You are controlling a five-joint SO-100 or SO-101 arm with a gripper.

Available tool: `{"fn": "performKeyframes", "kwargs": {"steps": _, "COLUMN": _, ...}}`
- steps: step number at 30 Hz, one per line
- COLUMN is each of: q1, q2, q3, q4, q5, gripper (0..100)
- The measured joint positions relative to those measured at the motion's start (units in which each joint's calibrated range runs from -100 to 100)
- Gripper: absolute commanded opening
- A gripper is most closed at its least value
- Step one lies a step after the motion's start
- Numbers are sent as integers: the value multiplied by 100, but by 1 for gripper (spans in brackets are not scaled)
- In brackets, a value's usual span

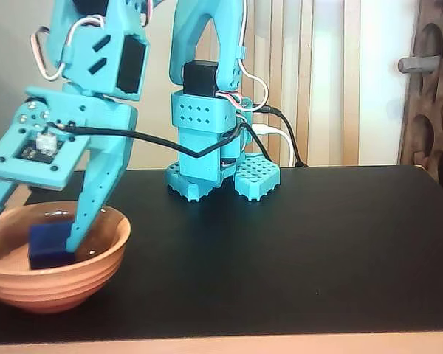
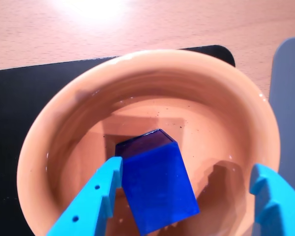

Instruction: Place the blue cube in the orange bowl.

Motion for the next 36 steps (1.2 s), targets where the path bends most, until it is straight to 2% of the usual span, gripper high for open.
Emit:
{"fn": "performKeyframes", "kwargs": {"steps": 16, "q1": -56, "q2": -42, "q3": 0, "q4": 88, "q5": 0, "gripper": 30}}
{"fn": "performKeyframes", "kwargs": {"steps": 36, "q1": -66, "q2": -2090, "q3": 54, "q4": 1110, "q5": -63, "gripper": 30}}
